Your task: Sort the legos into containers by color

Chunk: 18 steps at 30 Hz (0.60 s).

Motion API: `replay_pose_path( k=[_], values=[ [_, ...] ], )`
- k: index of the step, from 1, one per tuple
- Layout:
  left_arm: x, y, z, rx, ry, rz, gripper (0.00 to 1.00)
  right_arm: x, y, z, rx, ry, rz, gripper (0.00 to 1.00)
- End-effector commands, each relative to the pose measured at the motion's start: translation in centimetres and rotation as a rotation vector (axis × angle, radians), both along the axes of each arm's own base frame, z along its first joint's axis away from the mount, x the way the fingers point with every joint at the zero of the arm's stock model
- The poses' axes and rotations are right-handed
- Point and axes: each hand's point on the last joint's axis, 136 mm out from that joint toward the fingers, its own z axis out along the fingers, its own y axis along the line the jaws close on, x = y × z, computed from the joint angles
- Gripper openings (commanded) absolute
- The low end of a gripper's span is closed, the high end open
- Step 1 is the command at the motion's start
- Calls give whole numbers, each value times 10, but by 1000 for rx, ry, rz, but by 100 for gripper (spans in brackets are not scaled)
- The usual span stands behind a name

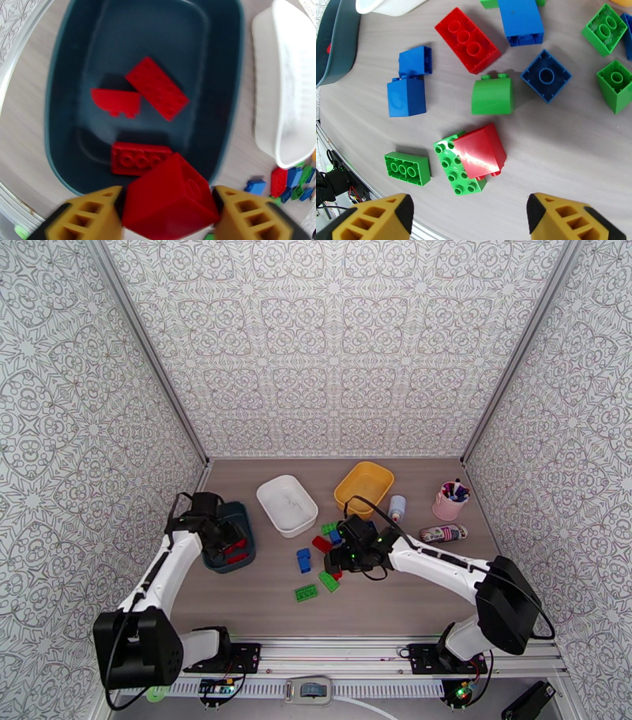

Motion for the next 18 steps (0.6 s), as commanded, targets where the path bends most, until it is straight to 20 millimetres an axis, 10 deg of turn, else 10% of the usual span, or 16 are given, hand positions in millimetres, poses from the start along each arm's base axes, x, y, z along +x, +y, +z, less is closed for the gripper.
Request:
replay_pose_path(
  k=[1, 9, 18],
  values=[
    [10, -6, 6, -33, -37, -56, 82, 5, 2, 3, -12, -17, -21, 80],
    [-2, -40, 23, -9, -78, -126, 82, 6, -4, -12, -70, -7, -20, 72],
    [-34, -134, 12, -60, -97, -256, 82, 9, 2, -24, -101, 16, 7, 66]
  ],
)
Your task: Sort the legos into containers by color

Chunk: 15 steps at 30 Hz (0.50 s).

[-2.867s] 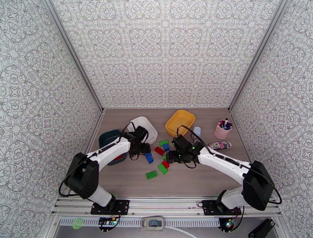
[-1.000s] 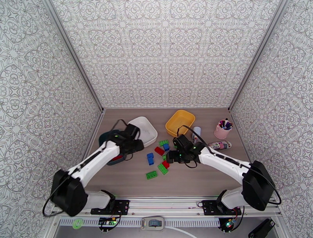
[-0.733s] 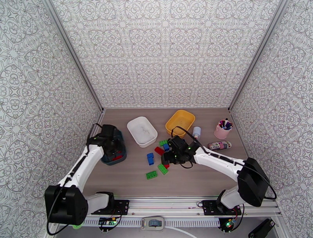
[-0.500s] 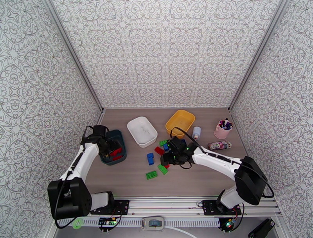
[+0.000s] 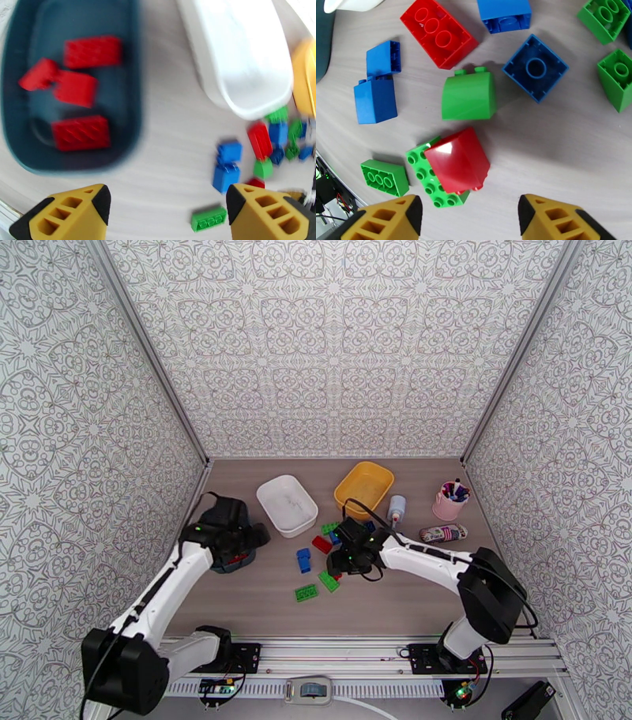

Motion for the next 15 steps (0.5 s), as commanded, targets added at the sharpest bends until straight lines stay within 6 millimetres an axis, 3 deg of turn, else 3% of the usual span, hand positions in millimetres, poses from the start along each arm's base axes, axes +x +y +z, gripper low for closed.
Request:
replay_pose_path(
  k=[1, 8, 15],
  values=[
    [-9, -27, -8, -20, 6, 21, 81, 4, 3, 4, -18, -17, 10, 65],
    [-14, -91, -21, 1, 42, -139, 78, 11, -28, 7, -18, -26, -70, 60],
    [12, -119, -28, 168, 62, -344, 79, 10, -64, 18, 45, -29, -150, 60]
  ],
)
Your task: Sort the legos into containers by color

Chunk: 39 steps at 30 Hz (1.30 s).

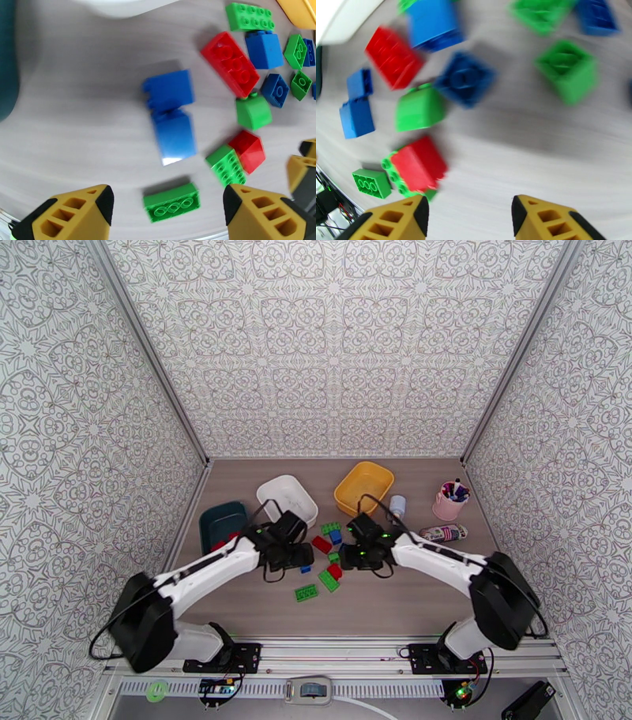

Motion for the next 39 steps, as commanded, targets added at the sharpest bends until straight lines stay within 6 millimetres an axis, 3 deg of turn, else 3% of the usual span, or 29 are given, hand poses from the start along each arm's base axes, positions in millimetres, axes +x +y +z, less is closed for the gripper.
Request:
replay_pose_path(
  k=[1, 9, 17, 18, 19, 39],
  values=[
    [22, -8, 8, 93, -55, -128, 80, -8, -8, 6, 26, -3, -3, 60],
    [51, -35, -9, 169, -60, -357, 85, -17, -17, 9, 47, -9, -29, 61],
    [65, -54, -31, 179, -31, -469, 87, -18, -19, 12, 42, -10, -30, 61],
    [65, -55, -34, 179, -25, -478, 98, -18, -19, 12, 41, -9, -29, 61],
    [65, -57, -36, 178, -20, -487, 99, -17, -19, 13, 40, -11, -29, 61],
    [78, -72, -72, 187, 37, -519, 88, -16, -21, 16, 36, -17, -31, 62]
  ],
)
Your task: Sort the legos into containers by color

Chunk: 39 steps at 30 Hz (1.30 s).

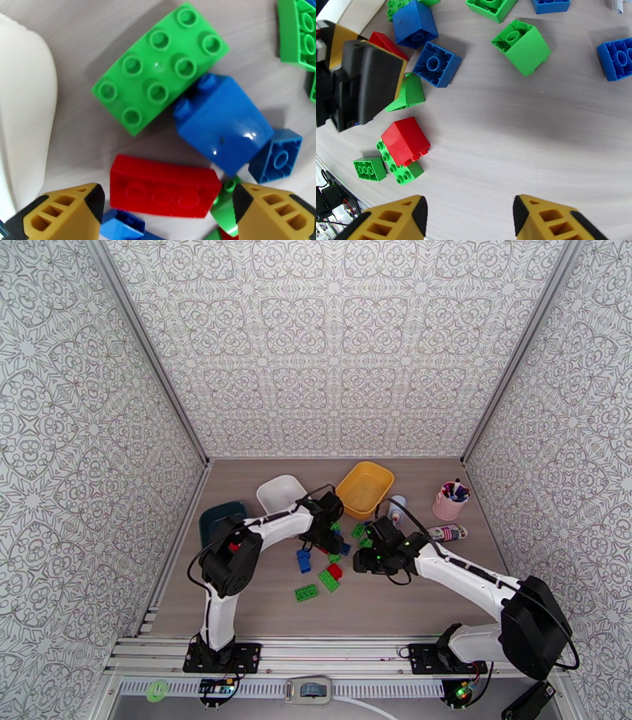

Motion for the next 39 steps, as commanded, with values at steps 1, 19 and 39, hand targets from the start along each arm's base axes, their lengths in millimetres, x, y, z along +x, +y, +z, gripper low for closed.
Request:
replay_pose_path(
  k=[1, 19, 39],
  values=[
    [4, -7, -4, -4, 8, -19, 87, 3, -3, 10, 8, -20, -11, 62],
    [-4, 1, 22, -20, -30, 25, 60, 5, -2, 15, 12, -36, 3, 61],
    [-8, 169, 141, -170, -248, 528, 56, 10, 41, 12, 66, -13, 83, 59]
  ],
)
